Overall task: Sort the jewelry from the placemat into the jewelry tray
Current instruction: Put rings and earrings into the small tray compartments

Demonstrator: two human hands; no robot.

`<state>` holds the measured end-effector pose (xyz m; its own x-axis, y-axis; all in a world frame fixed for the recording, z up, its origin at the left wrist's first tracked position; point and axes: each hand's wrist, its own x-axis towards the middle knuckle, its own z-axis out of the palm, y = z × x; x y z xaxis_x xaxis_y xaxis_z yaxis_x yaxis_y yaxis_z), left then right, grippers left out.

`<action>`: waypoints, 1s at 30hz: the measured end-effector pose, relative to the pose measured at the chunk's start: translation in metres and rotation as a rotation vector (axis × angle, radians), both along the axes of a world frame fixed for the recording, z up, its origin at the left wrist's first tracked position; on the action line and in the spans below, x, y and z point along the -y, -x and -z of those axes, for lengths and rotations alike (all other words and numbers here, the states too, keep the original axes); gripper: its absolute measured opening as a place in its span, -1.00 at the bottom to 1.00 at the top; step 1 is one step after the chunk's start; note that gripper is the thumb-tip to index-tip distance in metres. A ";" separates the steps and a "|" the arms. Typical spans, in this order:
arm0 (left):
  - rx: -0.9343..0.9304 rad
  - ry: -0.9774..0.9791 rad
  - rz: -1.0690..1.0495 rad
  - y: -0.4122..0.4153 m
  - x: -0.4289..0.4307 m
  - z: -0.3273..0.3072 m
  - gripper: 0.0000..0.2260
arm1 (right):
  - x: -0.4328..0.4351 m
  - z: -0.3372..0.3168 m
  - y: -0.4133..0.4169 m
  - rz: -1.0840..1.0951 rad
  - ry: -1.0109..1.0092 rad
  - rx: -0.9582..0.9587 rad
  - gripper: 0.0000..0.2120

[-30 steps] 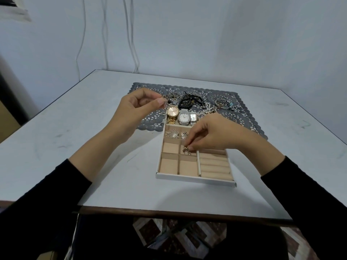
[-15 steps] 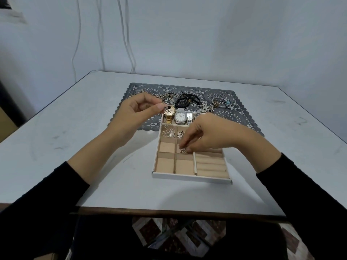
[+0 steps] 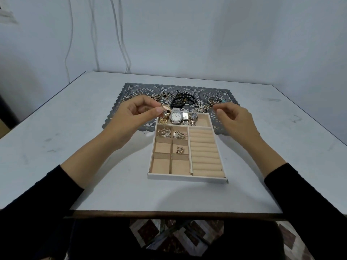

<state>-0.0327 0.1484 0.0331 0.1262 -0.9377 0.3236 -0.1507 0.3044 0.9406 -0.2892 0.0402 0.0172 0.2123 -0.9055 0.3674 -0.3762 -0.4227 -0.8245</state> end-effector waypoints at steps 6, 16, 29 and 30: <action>0.020 -0.013 0.052 0.004 0.000 0.002 -0.88 | 0.013 0.027 0.009 0.079 0.129 -0.459 -0.70; 0.084 -0.060 0.139 0.004 -0.004 0.002 -0.88 | 0.020 0.039 0.010 -0.017 0.179 -0.566 -0.77; 0.361 -0.154 0.182 -0.008 -0.011 0.002 -0.85 | 0.021 0.039 0.010 -0.022 0.185 -0.570 -0.75; 0.393 -0.156 0.184 -0.009 -0.011 0.002 -0.87 | 0.021 0.039 0.010 -0.024 0.187 -0.569 -0.75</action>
<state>-0.0241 0.1594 0.0314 -0.1515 -0.9742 0.1671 -0.4620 0.2192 0.8593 -0.2995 0.0188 -0.0218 0.4417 -0.8293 0.3423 -0.7257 -0.5546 -0.4071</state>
